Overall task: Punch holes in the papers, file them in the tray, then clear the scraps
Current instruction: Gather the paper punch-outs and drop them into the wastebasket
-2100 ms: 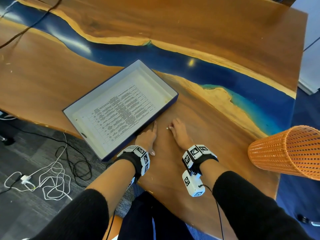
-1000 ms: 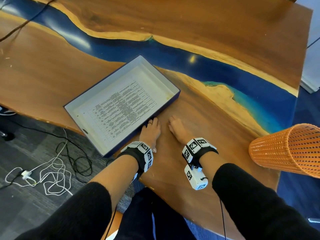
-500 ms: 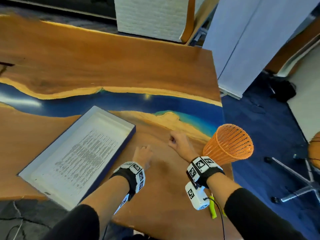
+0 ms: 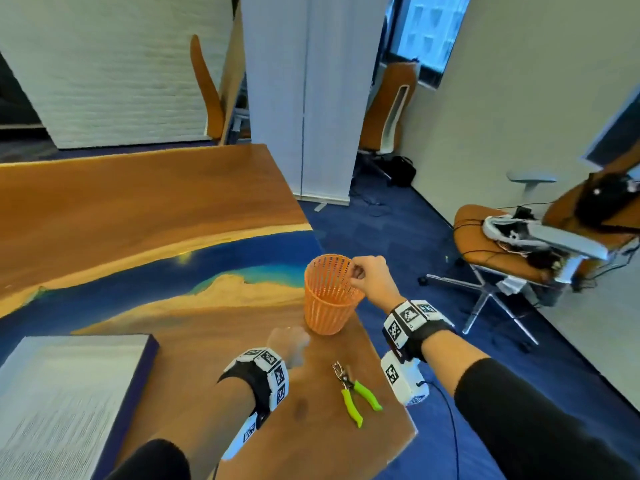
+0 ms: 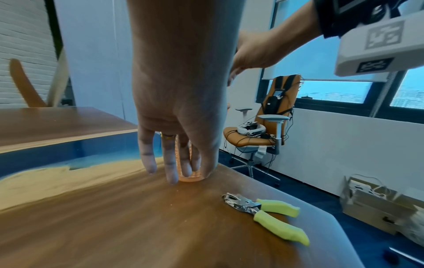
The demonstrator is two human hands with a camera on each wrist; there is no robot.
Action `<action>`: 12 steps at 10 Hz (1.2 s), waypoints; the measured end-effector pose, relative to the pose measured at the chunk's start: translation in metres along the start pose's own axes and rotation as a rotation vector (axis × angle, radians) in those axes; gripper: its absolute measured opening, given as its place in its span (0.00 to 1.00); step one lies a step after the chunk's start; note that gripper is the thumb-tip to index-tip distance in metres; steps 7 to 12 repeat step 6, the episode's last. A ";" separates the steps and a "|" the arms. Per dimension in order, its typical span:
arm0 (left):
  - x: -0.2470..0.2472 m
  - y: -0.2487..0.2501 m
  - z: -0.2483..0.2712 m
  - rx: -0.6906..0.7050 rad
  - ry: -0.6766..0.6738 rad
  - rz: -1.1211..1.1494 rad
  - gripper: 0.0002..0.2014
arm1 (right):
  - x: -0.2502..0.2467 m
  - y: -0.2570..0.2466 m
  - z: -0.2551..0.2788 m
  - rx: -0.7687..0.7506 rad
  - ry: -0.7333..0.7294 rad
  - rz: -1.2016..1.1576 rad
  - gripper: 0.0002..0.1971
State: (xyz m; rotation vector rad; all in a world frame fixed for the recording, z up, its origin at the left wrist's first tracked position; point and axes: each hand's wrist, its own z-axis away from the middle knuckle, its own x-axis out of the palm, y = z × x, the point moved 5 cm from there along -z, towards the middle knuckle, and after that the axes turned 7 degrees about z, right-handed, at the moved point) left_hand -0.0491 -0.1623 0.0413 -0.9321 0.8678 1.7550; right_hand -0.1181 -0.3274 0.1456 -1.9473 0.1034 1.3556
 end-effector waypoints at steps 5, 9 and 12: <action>-0.001 -0.019 0.016 -0.075 -0.038 0.207 0.08 | 0.025 0.012 -0.014 0.138 -0.068 -0.072 0.14; -0.021 -0.025 0.029 -0.118 0.050 0.375 0.08 | 0.029 0.005 -0.023 0.122 -0.098 0.036 0.07; -0.021 -0.025 0.029 -0.118 0.050 0.375 0.08 | 0.029 0.005 -0.023 0.122 -0.098 0.036 0.07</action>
